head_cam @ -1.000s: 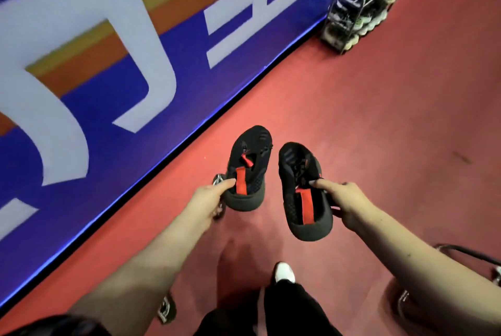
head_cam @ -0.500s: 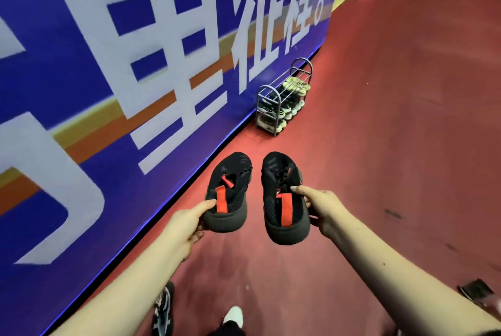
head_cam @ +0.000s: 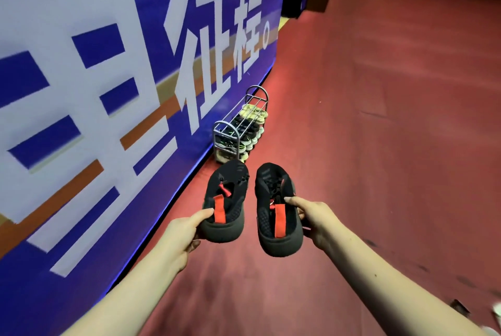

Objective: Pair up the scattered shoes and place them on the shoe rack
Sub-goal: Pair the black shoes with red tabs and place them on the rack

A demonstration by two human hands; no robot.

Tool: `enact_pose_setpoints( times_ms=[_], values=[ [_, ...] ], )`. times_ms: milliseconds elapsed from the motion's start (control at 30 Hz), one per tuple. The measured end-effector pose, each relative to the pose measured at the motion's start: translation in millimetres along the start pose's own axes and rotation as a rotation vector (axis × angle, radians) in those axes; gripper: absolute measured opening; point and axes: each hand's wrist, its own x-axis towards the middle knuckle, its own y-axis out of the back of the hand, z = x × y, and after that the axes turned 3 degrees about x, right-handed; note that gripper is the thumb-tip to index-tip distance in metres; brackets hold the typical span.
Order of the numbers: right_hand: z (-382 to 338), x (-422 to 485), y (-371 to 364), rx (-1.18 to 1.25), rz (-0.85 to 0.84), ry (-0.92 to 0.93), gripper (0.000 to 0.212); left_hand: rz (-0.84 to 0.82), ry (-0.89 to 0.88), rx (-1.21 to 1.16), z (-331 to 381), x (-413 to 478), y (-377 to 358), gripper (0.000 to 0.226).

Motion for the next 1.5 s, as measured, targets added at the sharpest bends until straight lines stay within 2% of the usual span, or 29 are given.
enact_pose_setpoints(
  times_ms=[333, 600, 800, 1133, 1233, 1333, 1500],
  values=[
    [-93, 139, 24, 0.035, 0.015, 0.002, 0.023, -0.054, 0.044, -0.009, 84, 120, -107, 0.013],
    [-192, 298, 61, -0.063, -0.049, -0.014, 0.017, 0.032, 0.108, -0.046, 149, 226, -219, 0.017],
    [-240, 385, 62, -0.101, -0.043, -0.042, 0.019, 0.072, 0.141, -0.049, 187, 283, -259, 0.019],
    [-325, 585, 6, -0.159, -0.042, -0.148, 0.029, 0.084, 0.219, -0.052, 268, 478, -320, 0.023],
    [-359, 647, -14, -0.212, -0.053, -0.149, 0.026, 0.079, 0.268, -0.069, 293, 535, -340, 0.025],
    [-388, 701, -35, -0.250, -0.073, -0.164, 0.022, 0.122, 0.319, -0.096, 314, 578, -356, 0.024],
    [-422, 798, -75, -0.358, -0.160, -0.218, 0.026, 0.204, 0.395, -0.113, 339, 645, -377, 0.025]
  ],
)
